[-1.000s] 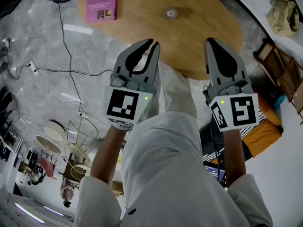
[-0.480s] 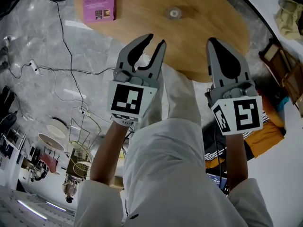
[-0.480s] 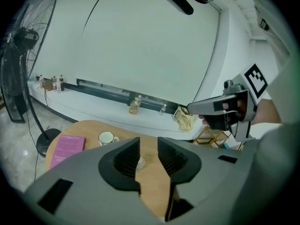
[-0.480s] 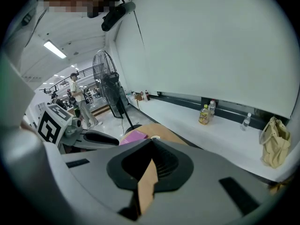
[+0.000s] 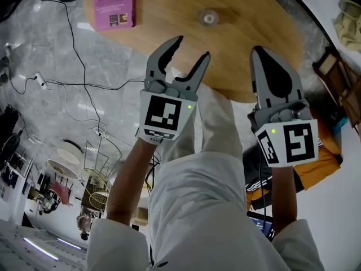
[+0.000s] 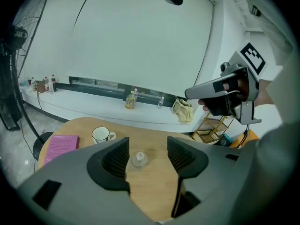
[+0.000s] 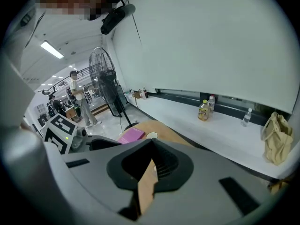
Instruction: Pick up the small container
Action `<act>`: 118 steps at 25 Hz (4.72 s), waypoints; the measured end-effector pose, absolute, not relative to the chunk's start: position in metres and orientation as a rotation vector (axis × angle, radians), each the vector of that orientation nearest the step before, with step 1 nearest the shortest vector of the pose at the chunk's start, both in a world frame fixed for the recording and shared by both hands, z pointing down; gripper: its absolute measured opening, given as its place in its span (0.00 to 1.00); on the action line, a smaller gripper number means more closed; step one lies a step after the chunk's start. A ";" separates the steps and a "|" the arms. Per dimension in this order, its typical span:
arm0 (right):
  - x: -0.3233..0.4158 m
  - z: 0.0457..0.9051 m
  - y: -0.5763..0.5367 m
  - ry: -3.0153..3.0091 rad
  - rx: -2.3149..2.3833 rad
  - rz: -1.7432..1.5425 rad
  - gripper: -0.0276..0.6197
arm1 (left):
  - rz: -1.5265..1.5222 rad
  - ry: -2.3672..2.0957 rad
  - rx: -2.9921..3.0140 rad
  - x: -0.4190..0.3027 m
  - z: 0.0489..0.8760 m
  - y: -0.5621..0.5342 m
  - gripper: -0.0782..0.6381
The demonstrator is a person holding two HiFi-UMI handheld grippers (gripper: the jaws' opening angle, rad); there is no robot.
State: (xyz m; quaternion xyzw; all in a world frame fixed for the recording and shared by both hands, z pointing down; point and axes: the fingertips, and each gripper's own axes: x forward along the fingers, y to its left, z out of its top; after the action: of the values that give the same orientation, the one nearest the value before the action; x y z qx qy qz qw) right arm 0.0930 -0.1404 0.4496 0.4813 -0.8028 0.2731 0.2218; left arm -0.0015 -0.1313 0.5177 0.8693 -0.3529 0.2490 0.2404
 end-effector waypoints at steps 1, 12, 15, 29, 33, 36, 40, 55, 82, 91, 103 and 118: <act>0.094 0.453 -0.141 -2.217 1.330 0.757 0.05 | 0.692 -0.958 2.384 0.000 0.523 -0.132 0.45; 0.105 0.478 -0.143 -2.195 1.334 0.795 0.05 | 0.776 -0.938 2.432 0.019 0.574 -0.137 0.49; 0.112 0.485 -0.144 -2.183 1.337 0.810 0.05 | 0.804 -0.940 2.434 0.025 0.590 -0.140 0.49; 0.123 0.506 -0.149 -2.159 1.349 0.868 0.05 | 0.858 -0.942 2.456 0.044 0.648 -0.159 0.56; 0.126 0.511 -0.149 -2.155 1.347 0.878 0.05 | 0.932 -0.937 2.448 0.047 0.666 -0.161 0.56; 0.129 0.513 -0.151 -2.159 1.349 0.893 0.05 | 0.955 -0.939 2.440 0.050 0.677 -0.165 0.57; 0.136 0.519 -0.151 -2.154 1.354 0.912 0.05 | 0.959 -0.945 2.428 0.056 0.688 -0.170 0.57; 0.150 0.517 -0.165 -2.225 1.437 0.970 0.05 | 1.070 -0.929 2.424 0.067 0.740 -0.177 0.58; 0.142 0.514 -0.157 -2.240 1.405 0.974 0.05 | 1.058 -1.007 2.273 0.057 0.755 -0.191 0.58; 0.123 0.501 -0.152 -2.275 1.377 0.911 0.05 | 0.997 -1.033 2.240 0.039 0.731 -0.168 0.59; 0.094 0.466 -0.130 -2.329 1.364 0.824 0.05 | 0.931 -1.102 2.262 0.010 0.671 -0.149 0.58; 0.041 0.408 -0.104 -2.415 1.311 0.709 0.05 | 0.877 -1.165 2.275 -0.035 0.572 -0.110 0.58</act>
State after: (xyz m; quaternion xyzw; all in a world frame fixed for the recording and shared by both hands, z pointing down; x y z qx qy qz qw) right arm 0.0406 -0.1040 0.4082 0.4566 -0.8412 0.2469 0.1515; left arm -0.0354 -0.1100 0.5724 0.8217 -0.4209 0.3166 0.2177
